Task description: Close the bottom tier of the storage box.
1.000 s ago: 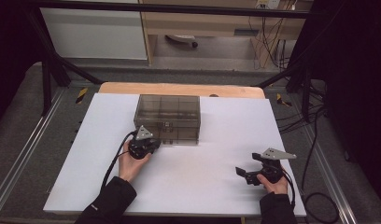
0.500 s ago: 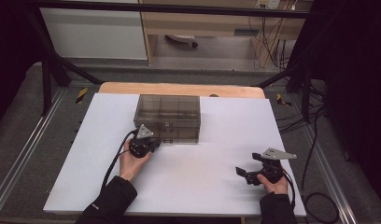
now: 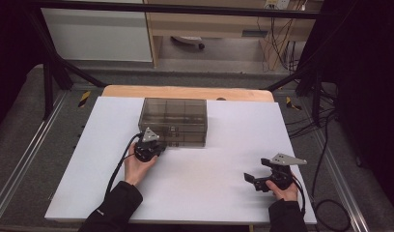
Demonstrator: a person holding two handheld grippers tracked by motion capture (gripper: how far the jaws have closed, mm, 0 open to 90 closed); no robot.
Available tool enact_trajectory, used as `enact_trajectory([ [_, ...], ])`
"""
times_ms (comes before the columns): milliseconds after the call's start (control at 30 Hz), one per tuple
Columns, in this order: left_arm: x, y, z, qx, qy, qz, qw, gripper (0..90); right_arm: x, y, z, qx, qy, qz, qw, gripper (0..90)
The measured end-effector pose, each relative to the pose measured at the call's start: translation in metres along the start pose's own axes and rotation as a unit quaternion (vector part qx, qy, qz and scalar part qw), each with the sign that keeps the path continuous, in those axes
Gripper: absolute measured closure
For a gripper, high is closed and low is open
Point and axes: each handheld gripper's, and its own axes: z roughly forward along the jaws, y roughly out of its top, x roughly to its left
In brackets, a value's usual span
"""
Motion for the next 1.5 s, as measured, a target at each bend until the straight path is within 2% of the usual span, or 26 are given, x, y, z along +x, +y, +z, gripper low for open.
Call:
enact_trajectory([
  [1500, 0.0079, 0.0039, 0.0064, -0.009, 0.019, -0.013, 0.9997, 90.0, -0.0002, 0.0002, -0.0009, -0.002, -0.001, 0.001, 1.0, 1.3],
])
